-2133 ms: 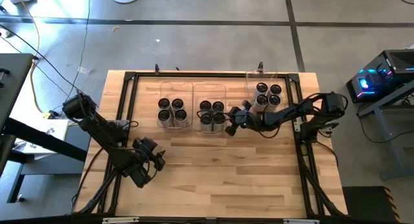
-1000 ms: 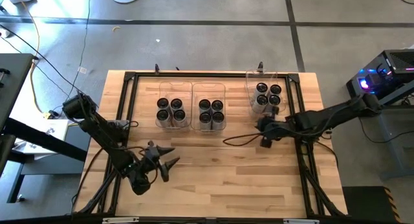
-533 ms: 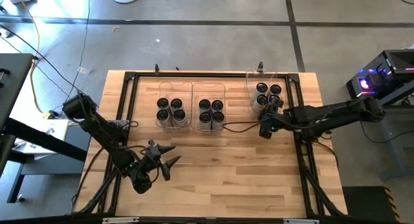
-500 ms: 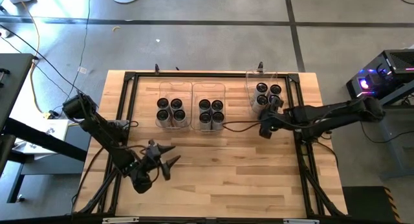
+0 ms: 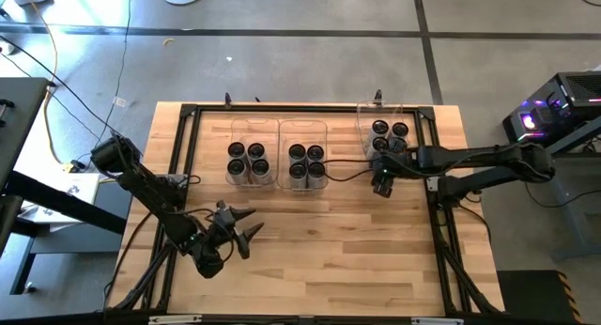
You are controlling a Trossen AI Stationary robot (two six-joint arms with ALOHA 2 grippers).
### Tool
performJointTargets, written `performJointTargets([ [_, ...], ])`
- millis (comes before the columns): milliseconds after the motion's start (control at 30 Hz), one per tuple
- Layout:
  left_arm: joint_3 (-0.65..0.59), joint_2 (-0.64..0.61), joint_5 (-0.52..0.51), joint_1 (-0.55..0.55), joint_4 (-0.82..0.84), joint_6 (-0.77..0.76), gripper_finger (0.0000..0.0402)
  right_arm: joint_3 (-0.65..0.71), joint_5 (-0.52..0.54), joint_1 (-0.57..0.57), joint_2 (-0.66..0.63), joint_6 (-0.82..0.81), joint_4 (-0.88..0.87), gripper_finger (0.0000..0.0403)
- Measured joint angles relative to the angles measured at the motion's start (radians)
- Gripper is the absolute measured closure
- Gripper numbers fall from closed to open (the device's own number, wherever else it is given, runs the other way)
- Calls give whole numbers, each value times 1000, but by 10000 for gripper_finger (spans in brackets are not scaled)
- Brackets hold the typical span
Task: Sort soda cans
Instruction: Adjust the right transparent bin to align with the other transparent bins on the table
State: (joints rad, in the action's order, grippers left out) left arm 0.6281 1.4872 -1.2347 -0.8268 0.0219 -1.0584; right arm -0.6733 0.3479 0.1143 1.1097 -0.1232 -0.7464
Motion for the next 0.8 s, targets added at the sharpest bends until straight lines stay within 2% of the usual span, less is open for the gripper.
performJointTargets([
  [167,0,0,3,-1,0,6,161,-2,15,-3,56,39,10,244],
  [400,0,0,4,0,-1,6,161,-2,1,-4,57,46,20,335],
  [500,0,0,4,0,-1,5,161,-13,-25,-6,58,56,21,374],
  [567,0,0,4,0,-2,-2,161,-30,-78,-5,61,61,23,392],
  [667,0,0,4,0,-6,-3,161,-61,-177,-7,63,51,23,399],
  [800,0,0,5,0,-8,-3,161,-83,-222,-23,63,44,96,399],
])
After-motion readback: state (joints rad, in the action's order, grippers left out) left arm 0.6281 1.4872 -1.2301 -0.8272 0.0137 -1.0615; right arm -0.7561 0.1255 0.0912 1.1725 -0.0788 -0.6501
